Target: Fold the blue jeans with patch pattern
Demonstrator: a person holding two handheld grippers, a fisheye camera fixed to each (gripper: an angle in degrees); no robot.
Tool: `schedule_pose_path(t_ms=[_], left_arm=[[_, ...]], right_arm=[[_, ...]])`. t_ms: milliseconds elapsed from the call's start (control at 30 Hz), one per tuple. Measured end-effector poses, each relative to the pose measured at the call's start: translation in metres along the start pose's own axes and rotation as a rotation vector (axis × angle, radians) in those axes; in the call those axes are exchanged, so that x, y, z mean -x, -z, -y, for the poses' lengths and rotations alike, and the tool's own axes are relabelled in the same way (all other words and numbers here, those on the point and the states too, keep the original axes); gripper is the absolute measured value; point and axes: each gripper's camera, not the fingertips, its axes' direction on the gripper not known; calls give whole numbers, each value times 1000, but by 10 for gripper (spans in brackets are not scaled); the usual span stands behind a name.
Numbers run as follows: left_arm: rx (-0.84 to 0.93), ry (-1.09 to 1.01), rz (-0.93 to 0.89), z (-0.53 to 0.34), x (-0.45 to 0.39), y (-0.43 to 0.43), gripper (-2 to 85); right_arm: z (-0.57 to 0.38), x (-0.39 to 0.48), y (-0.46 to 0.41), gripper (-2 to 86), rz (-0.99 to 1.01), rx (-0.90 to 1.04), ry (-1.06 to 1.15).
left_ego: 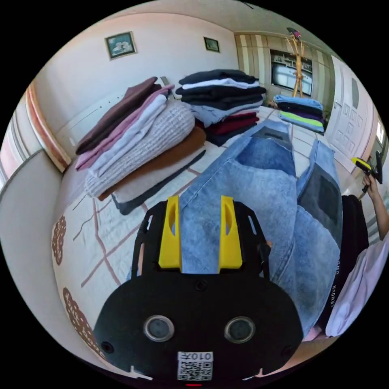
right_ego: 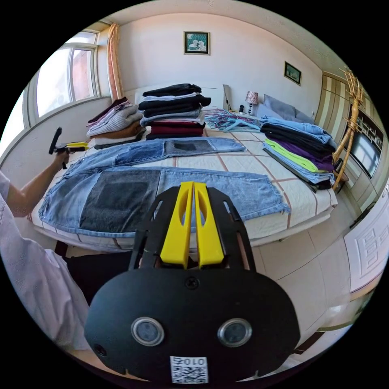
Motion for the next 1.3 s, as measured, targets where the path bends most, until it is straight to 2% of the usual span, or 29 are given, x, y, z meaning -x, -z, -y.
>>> schedule_pose_path(t_ms=[167,333,433,600,667,767,833,867,933,1033,1100,1167,1300], left_arm=[[369,-184,33,81,11,-124,114],[438,-137,-180,91,32,-155,71],[434,-120,-198,90,28,-152,30],[290,-268,22,96,-30,-83,6],[168,-377,90,87,-85,-20,2],[-26,-546,59,47,-175,71,0],[-62,-707,35,5,-237,101,-1],[-19,-764,19,-22,-271,104,-1],[92,-755,-13,-57,-302,90,-1],[202,-620,-73,-103,-307,60,-1],[151,-496,-116,-119,-289,59,-1],[71,-347,-199,-127,-254,66,-1],[11,-284,-272,-130,-219,78,-1]], right_arm=[[-24,3,24,28,-114,97,25],[-41,-6,32,26,-112,119,-42],[-40,-10,19,26,-75,135,-59],[-12,-14,-9,27,25,124,-41],[0,-18,-14,27,57,105,-36],[19,-21,-20,30,102,87,-3],[28,-23,-23,34,126,68,8],[32,-26,-26,38,139,56,6],[38,-35,-36,57,153,56,-28],[44,-71,-59,102,259,73,-172],[42,-111,-84,114,350,109,-309],[37,-139,-99,118,348,167,-394],[12,-205,-96,117,316,122,-611]])
